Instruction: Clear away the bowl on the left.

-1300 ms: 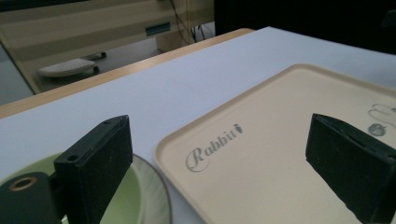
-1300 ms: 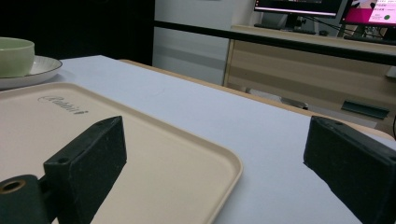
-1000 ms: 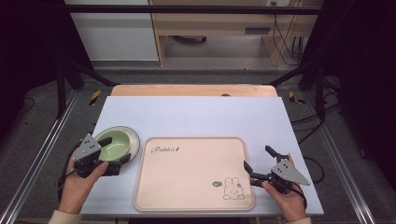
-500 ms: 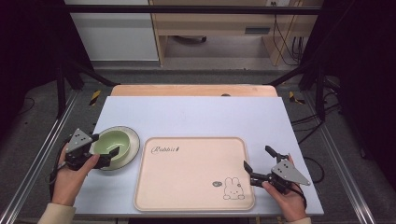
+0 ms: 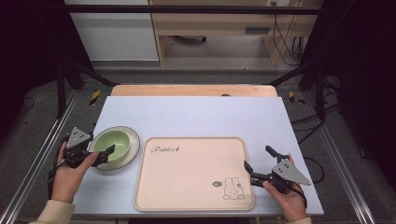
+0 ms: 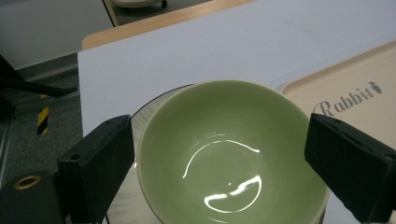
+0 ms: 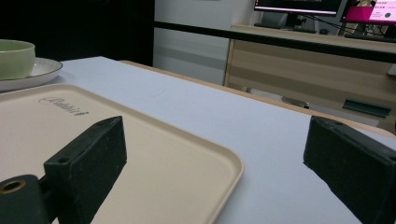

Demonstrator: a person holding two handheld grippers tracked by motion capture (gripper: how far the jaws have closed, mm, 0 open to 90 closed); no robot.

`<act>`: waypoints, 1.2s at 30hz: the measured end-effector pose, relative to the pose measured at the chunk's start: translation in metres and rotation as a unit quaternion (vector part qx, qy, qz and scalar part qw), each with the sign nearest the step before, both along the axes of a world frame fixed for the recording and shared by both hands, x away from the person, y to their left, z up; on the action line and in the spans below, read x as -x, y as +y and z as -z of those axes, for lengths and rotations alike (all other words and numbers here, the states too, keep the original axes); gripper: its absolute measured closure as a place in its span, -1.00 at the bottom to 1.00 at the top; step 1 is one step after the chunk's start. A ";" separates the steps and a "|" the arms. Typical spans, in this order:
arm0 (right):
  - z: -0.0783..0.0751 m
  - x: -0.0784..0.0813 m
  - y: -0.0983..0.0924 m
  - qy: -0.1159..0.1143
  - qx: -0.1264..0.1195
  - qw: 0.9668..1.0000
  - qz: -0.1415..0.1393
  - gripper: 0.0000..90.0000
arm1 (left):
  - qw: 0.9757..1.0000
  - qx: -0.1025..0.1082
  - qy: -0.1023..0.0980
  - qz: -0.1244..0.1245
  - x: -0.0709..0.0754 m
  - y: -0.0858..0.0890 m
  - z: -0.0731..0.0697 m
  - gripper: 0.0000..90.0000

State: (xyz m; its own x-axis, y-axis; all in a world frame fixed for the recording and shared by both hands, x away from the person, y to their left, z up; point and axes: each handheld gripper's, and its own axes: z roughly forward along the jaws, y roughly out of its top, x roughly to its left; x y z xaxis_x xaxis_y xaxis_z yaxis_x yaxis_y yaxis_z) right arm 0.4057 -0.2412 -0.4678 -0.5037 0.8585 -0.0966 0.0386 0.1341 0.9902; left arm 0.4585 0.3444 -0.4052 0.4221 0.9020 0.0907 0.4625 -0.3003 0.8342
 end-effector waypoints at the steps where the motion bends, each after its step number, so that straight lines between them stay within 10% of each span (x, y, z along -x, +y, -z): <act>1: 0.000 0.000 0.000 0.000 0.000 1.000 0.000 -0.87 | 1.000 0.000 0.000 0.000 0.000 0.000 0.000 -0.81; 36: 0.000 0.000 0.000 0.004 0.006 1.000 0.000 -0.87 | 0.990 -0.003 0.094 -0.106 -0.030 0.025 0.025 -0.36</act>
State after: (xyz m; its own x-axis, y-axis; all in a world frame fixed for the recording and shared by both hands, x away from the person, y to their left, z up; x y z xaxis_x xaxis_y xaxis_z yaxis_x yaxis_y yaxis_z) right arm 0.4057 -0.2413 -0.4683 -0.5047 0.8572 -0.1024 0.0469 0.1456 0.9882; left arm 0.4889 0.3698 -0.4301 0.2332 0.9718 0.0344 0.6623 -0.1846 0.7261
